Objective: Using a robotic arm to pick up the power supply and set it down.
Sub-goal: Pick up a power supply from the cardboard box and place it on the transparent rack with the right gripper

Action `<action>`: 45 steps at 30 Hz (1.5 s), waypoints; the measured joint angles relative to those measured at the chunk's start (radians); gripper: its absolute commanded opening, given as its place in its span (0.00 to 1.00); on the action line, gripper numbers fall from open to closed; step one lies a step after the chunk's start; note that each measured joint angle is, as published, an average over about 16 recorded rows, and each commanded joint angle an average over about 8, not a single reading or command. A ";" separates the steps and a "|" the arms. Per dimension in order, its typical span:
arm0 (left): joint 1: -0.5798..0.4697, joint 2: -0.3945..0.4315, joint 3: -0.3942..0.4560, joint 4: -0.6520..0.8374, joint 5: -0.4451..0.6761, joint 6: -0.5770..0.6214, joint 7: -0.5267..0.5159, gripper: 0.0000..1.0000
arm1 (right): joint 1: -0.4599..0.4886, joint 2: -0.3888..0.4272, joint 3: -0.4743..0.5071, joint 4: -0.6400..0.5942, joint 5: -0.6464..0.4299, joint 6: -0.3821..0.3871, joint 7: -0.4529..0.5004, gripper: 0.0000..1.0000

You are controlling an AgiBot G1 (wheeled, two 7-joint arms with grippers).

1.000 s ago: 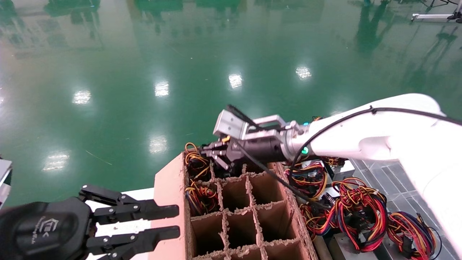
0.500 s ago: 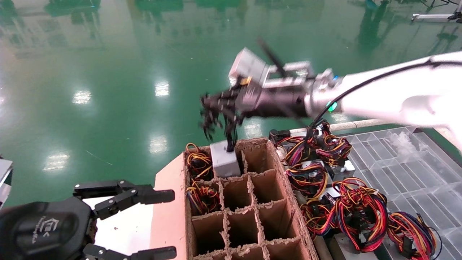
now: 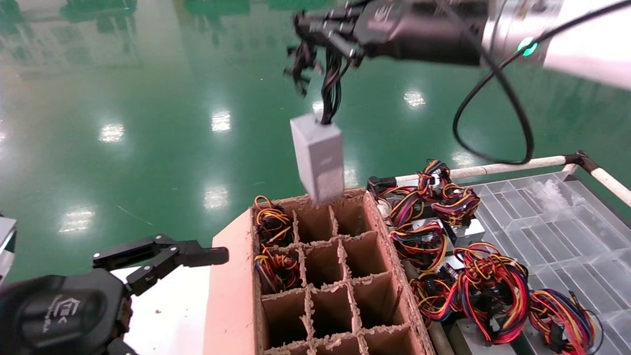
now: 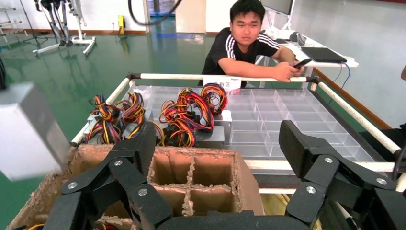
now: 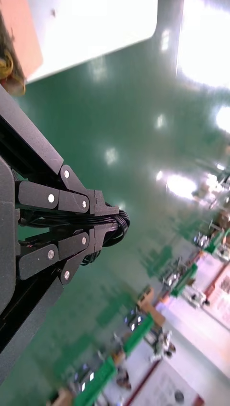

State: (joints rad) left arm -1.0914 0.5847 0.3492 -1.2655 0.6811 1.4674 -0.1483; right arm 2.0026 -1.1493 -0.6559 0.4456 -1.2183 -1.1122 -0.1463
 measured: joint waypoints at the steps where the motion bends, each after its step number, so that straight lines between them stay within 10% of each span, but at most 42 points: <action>1: 0.000 0.000 0.000 0.000 0.000 0.000 0.000 1.00 | 0.010 0.005 0.000 -0.005 -0.003 0.003 -0.004 0.00; 23: 0.000 0.000 0.000 0.000 0.000 0.000 0.000 1.00 | 0.170 0.081 -0.008 -0.305 -0.074 0.097 -0.215 0.00; 45: 0.000 0.000 0.001 0.000 0.000 0.000 0.000 1.00 | 0.131 0.093 -0.003 -0.450 -0.074 0.326 -0.322 0.00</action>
State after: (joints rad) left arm -1.0915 0.5845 0.3498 -1.2655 0.6807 1.4672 -0.1481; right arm 2.1333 -1.0561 -0.6585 -0.0048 -1.2926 -0.7863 -0.4679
